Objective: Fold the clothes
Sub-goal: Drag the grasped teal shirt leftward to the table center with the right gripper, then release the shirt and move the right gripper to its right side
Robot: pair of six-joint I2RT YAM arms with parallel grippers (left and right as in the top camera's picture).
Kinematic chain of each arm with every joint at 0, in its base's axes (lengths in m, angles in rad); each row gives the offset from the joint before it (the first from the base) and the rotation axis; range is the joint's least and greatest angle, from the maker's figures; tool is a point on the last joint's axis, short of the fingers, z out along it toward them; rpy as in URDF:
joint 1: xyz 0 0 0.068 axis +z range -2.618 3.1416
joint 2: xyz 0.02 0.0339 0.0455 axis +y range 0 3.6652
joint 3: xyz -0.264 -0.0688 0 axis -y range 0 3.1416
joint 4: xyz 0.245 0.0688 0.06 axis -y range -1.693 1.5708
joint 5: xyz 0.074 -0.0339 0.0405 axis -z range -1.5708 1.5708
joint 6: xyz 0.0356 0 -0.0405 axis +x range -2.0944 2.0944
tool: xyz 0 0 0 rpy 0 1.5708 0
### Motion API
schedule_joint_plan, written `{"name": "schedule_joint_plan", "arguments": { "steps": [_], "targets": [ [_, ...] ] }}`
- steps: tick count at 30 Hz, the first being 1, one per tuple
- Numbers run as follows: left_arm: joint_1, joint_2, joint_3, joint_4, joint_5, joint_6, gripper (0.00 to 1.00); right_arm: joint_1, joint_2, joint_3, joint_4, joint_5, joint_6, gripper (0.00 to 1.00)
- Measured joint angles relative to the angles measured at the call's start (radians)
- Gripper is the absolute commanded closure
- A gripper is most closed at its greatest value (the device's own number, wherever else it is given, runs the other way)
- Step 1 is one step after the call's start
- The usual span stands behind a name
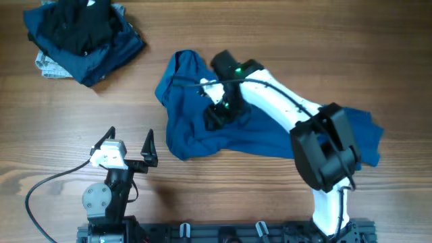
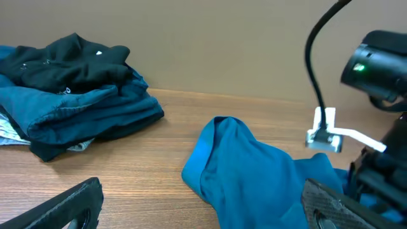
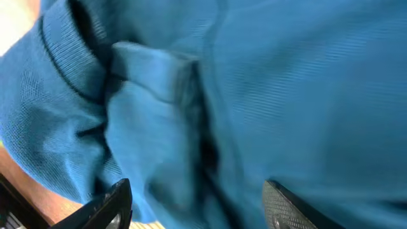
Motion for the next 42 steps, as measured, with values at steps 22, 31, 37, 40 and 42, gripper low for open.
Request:
{"name": "schedule_joint_plan", "arguments": {
  "steps": [22,31,37,40,42],
  "targets": [
    [0.0,0.0,0.0,0.0,0.0,0.0,0.0,0.047,0.032,0.246,0.053,0.311,0.092,0.96],
    [0.0,0.0,0.0,0.0,0.0,0.0,0.0,-0.064,0.013,0.282,0.359,0.41,0.119,0.96],
    [0.0,0.0,0.0,0.0,0.0,0.0,0.0,-0.149,0.019,0.282,0.6,0.426,0.126,0.95],
    [0.0,0.0,0.0,0.0,0.0,0.0,0.0,-0.192,0.059,0.282,0.682,0.46,0.142,0.75],
    [0.0,0.0,0.0,0.0,0.0,0.0,0.0,-0.214,0.1,0.282,0.733,0.481,0.155,0.5]
  ]
}}
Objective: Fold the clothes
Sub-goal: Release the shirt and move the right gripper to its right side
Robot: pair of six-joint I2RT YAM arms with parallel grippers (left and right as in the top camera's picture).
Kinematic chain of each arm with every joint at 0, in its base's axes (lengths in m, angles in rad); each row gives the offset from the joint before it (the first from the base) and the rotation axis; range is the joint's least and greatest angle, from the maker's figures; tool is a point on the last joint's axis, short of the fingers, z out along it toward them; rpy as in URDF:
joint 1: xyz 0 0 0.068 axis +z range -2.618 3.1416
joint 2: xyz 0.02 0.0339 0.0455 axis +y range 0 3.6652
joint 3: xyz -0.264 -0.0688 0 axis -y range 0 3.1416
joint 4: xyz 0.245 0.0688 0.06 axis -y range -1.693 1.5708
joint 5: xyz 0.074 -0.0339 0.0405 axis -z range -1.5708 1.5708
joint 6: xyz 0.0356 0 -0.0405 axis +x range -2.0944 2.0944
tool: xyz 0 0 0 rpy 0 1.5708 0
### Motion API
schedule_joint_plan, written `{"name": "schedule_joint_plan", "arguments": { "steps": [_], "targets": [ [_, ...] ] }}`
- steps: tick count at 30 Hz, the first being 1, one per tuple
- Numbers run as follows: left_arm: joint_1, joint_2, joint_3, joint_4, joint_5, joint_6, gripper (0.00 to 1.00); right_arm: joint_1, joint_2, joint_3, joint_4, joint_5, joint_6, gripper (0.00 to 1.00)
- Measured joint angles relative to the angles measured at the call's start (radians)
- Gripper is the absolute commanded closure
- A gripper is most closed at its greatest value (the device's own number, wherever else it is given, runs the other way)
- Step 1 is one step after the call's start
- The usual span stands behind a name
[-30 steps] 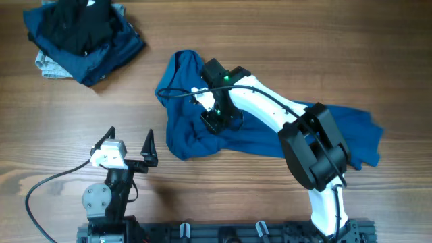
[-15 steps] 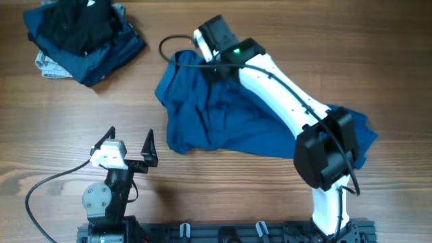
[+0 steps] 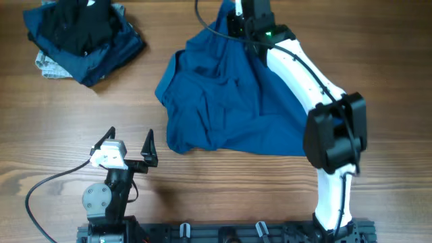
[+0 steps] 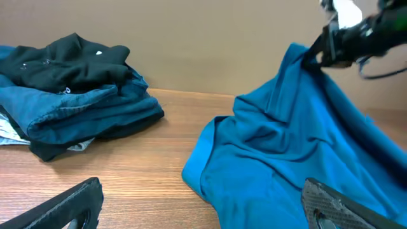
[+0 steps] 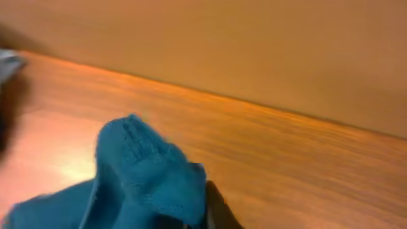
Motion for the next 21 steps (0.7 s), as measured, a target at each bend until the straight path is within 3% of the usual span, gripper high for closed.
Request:
{"name": "schedule_joint_plan", "arguments": {
  "steps": [1,4,5,11,16,21],
  "targets": [
    [0.0,0.0,0.0,0.0,0.0,0.0,0.0,-0.011,0.026,0.0,0.026,0.009,0.002,0.44],
    [0.0,0.0,0.0,0.0,0.0,0.0,0.0,-0.058,0.098,0.0,0.05,0.03,0.008,0.04],
    [0.0,0.0,0.0,0.0,0.0,0.0,0.0,-0.093,0.107,0.0,0.032,0.035,0.012,0.01],
    [0.0,0.0,0.0,0.0,0.0,0.0,0.0,-0.13,0.021,-0.001,-0.241,0.094,0.06,0.0],
    [0.0,0.0,0.0,0.0,0.0,0.0,0.0,-0.129,-0.281,0.007,-0.526,0.104,0.17,0.0],
    [0.0,0.0,0.0,0.001,0.0,0.0,0.0,-0.129,-0.47,0.026,-0.88,-0.02,0.23,0.0]
  ]
}}
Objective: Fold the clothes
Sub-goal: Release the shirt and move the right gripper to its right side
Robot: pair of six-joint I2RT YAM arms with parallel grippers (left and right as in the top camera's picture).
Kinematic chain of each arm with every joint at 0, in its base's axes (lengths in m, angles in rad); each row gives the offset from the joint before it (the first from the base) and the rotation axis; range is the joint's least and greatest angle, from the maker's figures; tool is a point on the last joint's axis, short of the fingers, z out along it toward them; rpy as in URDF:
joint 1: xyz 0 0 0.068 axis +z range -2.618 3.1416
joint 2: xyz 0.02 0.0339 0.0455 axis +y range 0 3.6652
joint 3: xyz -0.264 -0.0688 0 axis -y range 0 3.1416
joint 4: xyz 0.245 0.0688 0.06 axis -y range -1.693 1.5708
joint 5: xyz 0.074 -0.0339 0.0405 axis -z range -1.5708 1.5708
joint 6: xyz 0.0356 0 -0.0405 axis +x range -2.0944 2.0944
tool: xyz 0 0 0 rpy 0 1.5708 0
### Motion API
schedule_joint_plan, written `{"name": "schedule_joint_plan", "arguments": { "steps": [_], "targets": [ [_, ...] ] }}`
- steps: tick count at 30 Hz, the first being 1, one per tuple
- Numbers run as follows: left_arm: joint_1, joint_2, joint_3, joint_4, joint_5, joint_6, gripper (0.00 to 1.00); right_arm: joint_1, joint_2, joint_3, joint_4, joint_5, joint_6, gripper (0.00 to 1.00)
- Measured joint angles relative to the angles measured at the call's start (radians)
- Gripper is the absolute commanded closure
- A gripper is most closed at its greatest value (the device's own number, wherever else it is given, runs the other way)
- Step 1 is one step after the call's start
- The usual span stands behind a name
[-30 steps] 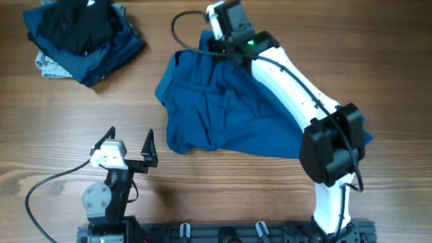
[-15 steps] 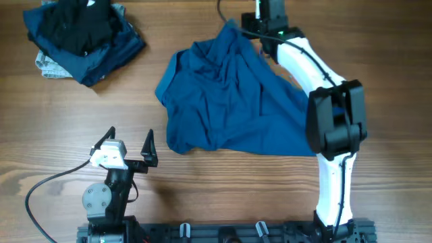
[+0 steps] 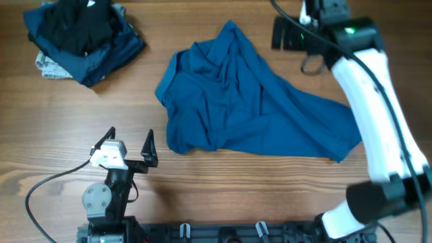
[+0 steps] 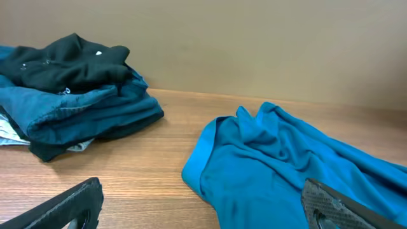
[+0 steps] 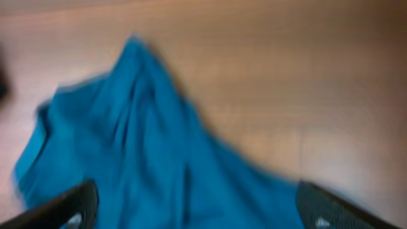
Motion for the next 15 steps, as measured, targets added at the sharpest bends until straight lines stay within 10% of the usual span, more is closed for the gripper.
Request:
{"name": "schedule_joint_plan", "arguments": {
  "steps": [5,15],
  "targets": [
    [0.0,0.0,0.0,0.0,0.0,0.0,0.0,0.0,-0.023,-0.034,-0.308,-0.089,0.162,0.0],
    [0.0,0.0,0.0,-0.001,0.0,0.0,0.0,0.0,-0.009,-0.422,-0.137,-0.015,0.315,0.01]
  ]
}}
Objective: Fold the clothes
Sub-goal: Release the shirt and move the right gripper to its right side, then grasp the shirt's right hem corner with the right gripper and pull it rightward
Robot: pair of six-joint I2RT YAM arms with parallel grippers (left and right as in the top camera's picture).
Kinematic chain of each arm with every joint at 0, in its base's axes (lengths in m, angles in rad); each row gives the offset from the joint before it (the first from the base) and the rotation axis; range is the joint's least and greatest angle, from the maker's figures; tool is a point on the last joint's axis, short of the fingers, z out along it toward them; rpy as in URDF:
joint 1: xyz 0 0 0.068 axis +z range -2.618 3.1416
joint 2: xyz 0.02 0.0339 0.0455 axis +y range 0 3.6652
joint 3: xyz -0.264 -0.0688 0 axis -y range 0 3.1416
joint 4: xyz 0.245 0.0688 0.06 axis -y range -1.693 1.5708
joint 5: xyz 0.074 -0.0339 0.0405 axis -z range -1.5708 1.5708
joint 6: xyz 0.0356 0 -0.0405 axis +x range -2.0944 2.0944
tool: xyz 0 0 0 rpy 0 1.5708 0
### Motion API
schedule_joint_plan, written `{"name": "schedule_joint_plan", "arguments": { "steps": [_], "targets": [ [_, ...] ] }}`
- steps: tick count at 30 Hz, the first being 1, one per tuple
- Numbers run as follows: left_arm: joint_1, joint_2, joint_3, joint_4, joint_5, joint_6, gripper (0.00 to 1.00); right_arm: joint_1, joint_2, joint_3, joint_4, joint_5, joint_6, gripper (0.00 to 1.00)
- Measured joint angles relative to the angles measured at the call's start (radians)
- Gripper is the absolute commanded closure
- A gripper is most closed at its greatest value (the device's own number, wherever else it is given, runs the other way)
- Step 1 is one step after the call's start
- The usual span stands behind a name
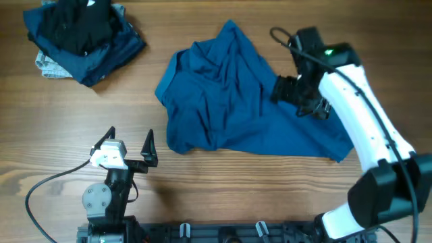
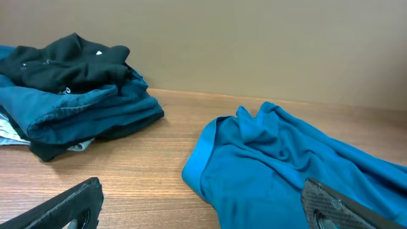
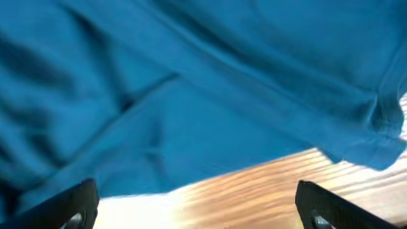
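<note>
A blue shirt lies rumpled and partly spread in the middle of the table, one corner pointing to the back. My right gripper hovers open over the shirt's right part, near its edge. In the right wrist view the blue shirt fills the top and bare wood shows between the wide-apart fingers. My left gripper rests open at the table's front left, off the cloth. In its own view the left gripper looks at the blue shirt from the near left.
A pile of dark blue and black clothes sits at the back left corner, and the same pile shows in the left wrist view. Bare wooden table lies to the right of the shirt and in front of it.
My right gripper, open then as now, has moved from beyond the shirt's back right to over its right part, lower and closer to the cloth. The shirt and the left arm have not moved.
My right gripper first sat open on the crumpled shirt in the middle. Then it was shut on a bit of the shirt, lifted at the table's back. Then the shirt lay spread and released, the gripper open at the back right. Now the gripper is over the shirt's right side.
</note>
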Motion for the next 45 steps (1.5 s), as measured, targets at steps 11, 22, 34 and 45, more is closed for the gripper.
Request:
{"name": "schedule_joint_plan", "arguments": {
  "steps": [11,22,34,45],
  "targets": [
    [0.0,0.0,0.0,0.0,0.0,0.0,0.0,0.0,0.008,-0.164,0.217,0.093,-0.19,0.01],
    [0.0,0.0,0.0,0.0,0.0,0.0,0.0,0.0,0.13,-0.188,0.26,0.225,-0.36,0.0],
    [0.0,0.0,0.0,0.0,0.0,0.0,0.0,0.0,0.223,-0.192,0.296,0.332,-0.348,0.23],
    [0.0,0.0,0.0,0.0,0.0,0.0,0.0,0.0,0.223,-0.192,0.358,0.377,-0.328,0.71]
  ]
}}
